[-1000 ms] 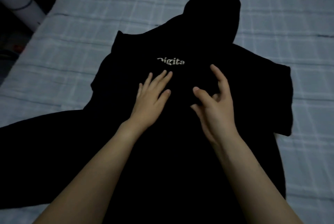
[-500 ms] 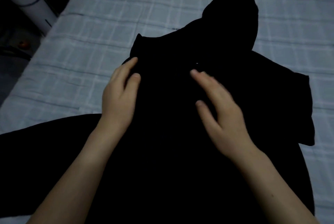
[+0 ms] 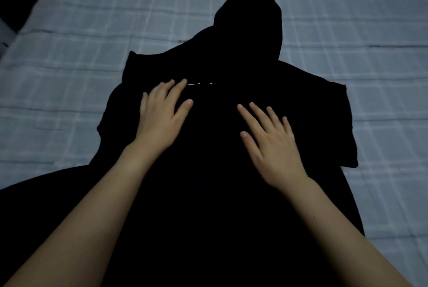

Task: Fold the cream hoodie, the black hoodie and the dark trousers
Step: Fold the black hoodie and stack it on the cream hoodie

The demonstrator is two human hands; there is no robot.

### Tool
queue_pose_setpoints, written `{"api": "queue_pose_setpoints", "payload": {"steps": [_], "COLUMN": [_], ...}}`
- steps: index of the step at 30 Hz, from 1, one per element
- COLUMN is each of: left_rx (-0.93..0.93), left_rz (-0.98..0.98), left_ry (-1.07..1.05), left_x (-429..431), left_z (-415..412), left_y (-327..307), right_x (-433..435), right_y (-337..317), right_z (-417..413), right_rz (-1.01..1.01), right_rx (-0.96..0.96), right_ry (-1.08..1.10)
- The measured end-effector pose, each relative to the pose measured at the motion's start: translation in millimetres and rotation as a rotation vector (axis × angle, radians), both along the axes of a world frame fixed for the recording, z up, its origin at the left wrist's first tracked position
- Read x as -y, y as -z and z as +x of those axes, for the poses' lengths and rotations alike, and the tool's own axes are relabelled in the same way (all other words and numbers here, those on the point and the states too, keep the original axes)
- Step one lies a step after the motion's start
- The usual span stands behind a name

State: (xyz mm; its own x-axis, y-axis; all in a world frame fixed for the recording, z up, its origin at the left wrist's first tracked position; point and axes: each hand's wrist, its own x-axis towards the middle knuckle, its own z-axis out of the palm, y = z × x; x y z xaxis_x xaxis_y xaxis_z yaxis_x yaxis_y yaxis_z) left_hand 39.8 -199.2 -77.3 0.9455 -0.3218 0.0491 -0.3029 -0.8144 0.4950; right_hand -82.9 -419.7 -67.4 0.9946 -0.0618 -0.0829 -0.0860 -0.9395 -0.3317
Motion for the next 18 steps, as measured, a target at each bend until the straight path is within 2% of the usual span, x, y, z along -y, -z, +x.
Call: {"api": "queue_pose_setpoints", "payload": {"steps": [3, 7, 9, 13, 18], "left_rx": [-0.085, 0.192, 0.272, 0.135, -0.119], "left_rz": [0.073, 0.010, -0.014, -0.357, -0.365], "left_ry": [-0.006, 0.013, 0.013, -0.106, -0.116], "left_x": [-1, -13, -17, -32, -44], "left_z": [13, 18, 13, 3, -6], "left_y": [-10, -27, -34, -47, -29], "right_x": [5, 6, 7, 6, 3], "right_y": [-4, -15, -19, -28, -23], "right_z": [-6, -5, -7, -5, 0], "right_rz": [-0.014, -0.018, -0.012, -0.049, -0.013], "right_rx": [-0.017, -0.013, -0.015, 0.014, -0.029], "right_ry": [-0.019, 0.000, 0.008, -0.016, -0.005]}}
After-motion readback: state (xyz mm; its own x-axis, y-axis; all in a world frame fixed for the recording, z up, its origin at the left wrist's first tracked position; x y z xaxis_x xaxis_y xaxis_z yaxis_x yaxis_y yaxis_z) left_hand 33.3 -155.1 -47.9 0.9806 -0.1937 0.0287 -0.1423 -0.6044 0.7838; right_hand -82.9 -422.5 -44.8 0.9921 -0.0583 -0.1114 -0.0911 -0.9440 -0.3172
